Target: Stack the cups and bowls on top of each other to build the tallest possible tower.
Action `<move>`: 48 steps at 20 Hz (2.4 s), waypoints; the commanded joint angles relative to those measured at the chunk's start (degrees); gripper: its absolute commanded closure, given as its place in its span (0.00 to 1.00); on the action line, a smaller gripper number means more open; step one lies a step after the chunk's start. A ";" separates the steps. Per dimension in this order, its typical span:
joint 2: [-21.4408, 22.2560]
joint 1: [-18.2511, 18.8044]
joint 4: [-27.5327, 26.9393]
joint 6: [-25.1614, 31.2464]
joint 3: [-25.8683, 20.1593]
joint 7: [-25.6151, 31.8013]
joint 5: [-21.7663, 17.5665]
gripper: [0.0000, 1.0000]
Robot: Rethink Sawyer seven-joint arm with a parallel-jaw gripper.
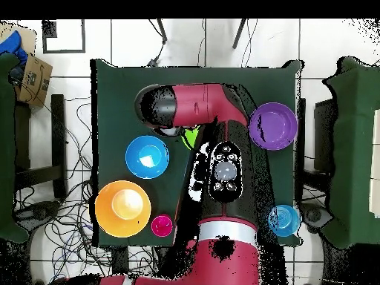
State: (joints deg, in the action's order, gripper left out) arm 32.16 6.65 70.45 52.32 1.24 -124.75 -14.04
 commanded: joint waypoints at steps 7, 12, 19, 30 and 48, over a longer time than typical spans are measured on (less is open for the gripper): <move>-3.39 -1.14 -2.41 4.24 -3.89 0.85 -0.11 1.00; -4.11 -1.09 -3.91 4.75 -4.15 0.37 0.47 1.00; -5.14 -1.91 -5.51 4.73 -3.47 -0.45 0.29 1.00; -5.70 -2.25 -6.07 6.37 -3.04 1.03 -0.16 1.00; -5.42 -1.76 -4.97 9.93 -3.44 0.83 1.77 0.00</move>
State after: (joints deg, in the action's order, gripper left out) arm 29.15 5.52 65.17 55.78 2.04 -124.75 -13.37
